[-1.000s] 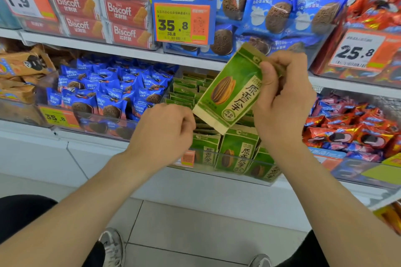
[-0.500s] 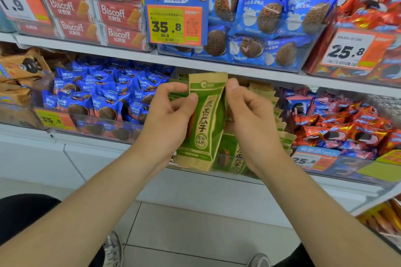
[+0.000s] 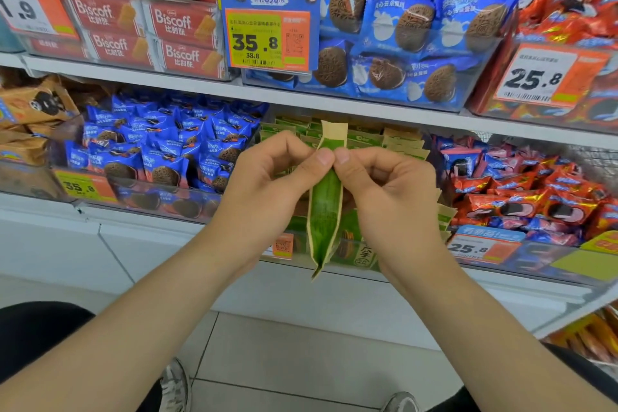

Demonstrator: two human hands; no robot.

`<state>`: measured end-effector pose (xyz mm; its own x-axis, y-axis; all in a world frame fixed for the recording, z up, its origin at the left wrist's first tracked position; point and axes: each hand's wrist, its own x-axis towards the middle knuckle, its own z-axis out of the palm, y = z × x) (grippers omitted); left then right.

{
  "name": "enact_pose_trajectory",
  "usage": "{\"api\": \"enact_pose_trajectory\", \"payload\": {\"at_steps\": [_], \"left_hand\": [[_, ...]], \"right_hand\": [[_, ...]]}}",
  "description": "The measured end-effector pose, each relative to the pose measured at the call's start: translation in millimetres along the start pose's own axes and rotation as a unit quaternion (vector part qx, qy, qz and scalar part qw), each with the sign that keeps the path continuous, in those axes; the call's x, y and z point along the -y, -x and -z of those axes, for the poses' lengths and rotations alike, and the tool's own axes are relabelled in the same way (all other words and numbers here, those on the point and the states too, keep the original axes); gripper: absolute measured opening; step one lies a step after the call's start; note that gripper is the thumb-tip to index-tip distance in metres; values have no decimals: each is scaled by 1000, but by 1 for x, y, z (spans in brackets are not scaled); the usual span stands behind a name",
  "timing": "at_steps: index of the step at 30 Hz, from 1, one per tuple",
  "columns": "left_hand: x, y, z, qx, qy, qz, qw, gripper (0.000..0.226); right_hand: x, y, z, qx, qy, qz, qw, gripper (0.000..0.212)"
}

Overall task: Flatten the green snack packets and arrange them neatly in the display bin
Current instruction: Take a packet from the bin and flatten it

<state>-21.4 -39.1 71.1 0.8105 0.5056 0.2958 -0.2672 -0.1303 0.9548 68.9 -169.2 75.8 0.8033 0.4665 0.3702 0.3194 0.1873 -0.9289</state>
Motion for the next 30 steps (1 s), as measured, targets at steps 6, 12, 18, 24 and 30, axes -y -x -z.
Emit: {"api": "enact_pose_trajectory", "payload": {"at_steps": [6,12,18,24,30], "left_hand": [[0,1,-3,-39,23,16,999,24],[6,-3,2,-155,37,7,987,27],[-1,0,-2,-56,61,63,995,25],[-4,8,-5,-25,18,53,998,19],[-1,7,-2,-38,-13,23,999,7]], "right_hand": [[0,1,1,19,51,24,998,12],[-4,10,-2,107,311,66,942,59],[-5,8,-5,29,181,35,982,35],[-6,0,0,3,177,81,981,32],[-10,-4,4,6,188,89,978,34]]}}
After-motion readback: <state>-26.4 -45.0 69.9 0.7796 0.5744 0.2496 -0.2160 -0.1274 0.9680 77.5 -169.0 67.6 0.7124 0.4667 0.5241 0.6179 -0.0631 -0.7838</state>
